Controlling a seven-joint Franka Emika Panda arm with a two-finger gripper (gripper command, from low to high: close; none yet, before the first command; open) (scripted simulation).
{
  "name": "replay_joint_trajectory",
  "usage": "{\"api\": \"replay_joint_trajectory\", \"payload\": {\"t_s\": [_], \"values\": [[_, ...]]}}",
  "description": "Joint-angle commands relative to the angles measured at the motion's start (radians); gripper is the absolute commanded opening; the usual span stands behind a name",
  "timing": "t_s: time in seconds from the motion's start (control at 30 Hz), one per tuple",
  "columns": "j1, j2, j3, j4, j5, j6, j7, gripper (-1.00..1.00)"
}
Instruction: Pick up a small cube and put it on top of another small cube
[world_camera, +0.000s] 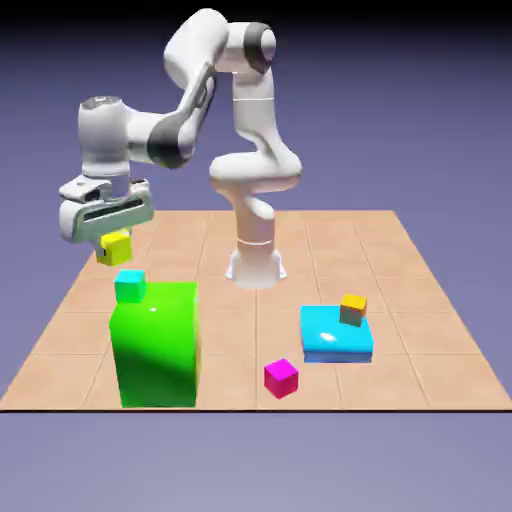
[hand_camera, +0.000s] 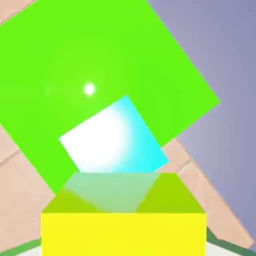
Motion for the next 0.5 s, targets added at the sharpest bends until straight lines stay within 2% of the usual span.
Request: {"api": "replay_joint_trajectory", "payload": {"t_s": [0.0, 0.2, 0.37, 0.4, 0.47], "values": [[0.036, -0.006, -0.018, 0.014, -0.019, -0.025, -0.038, -1.0], [0.187, -0.036, -0.098, 0.088, -0.094, -0.146, -0.205, -1.0], [0.175, 0.08, -0.138, -0.023, -0.011, 0.049, -0.269, -1.0], [0.175, 0.08, -0.138, -0.023, -0.011, 0.049, -0.269, 1.0], [0.177, 0.054, -0.129, 0.002, -0.029, 0.005, -0.254, 1.0]]}}
